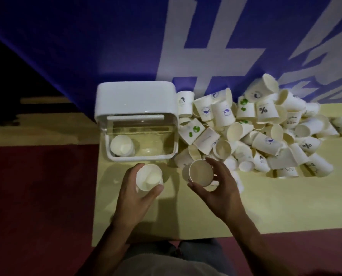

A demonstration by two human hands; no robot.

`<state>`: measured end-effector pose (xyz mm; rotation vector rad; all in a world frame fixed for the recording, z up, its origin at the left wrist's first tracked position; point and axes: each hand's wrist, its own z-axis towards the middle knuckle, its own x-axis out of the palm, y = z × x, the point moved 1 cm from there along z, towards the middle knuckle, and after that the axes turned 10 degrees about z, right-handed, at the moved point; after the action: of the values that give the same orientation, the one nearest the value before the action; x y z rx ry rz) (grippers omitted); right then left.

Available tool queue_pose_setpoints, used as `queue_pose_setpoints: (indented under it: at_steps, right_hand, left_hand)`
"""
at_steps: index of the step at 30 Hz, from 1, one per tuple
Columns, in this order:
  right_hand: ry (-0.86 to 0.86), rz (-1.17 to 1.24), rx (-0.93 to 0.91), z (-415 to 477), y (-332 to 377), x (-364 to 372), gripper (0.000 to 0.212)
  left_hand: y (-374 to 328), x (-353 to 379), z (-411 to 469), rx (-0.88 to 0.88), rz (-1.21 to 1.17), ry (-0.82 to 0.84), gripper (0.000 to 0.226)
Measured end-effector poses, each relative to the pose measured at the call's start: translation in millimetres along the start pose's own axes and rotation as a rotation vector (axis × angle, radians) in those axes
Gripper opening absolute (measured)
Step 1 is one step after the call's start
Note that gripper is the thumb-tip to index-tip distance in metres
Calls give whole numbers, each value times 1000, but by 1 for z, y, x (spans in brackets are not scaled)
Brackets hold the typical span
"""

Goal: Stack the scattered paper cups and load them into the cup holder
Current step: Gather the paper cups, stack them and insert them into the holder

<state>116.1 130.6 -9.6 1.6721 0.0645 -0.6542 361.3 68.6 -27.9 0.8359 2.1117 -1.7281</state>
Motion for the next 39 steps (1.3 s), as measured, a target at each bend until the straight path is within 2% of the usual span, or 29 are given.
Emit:
queue_pose_setpoints:
  at_steps: [8, 11, 19, 27, 29, 33, 35, 37, 39]
  right_hand:
    - [98, -16, -43, 23, 44, 94, 78]
    - [105, 6, -32, 30, 55, 115, 78]
    - [75, 17, -32, 43, 68, 131, 78]
    - [69, 0, -21, 55, 67, 136, 76]
    - [72, 10, -29, 58, 70, 139, 76]
    - [60, -8, -48, 65, 80, 148, 78]
    - [48, -7, -57, 71, 88, 153, 78]
    - [65, 16, -84, 77, 96, 161, 79]
    - [111, 25, -126, 82, 100, 172, 80]
  left_hand:
    - [26, -82, 49, 8, -3, -206, 73]
    - [27, -99, 74, 49, 8, -237, 72]
    - [44, -90, 120, 99, 124, -126, 76]
    - [68, -60, 148, -63, 364, 73, 88]
    - [69, -58, 150, -72, 386, 78, 89]
    - [71, -57, 151, -57, 393, 107, 97]
    - [73, -59, 151, -110, 241, 144, 106]
    - [79, -65, 147, -109, 121, 132, 96]
    - [81, -76, 138, -84, 137, 82, 83]
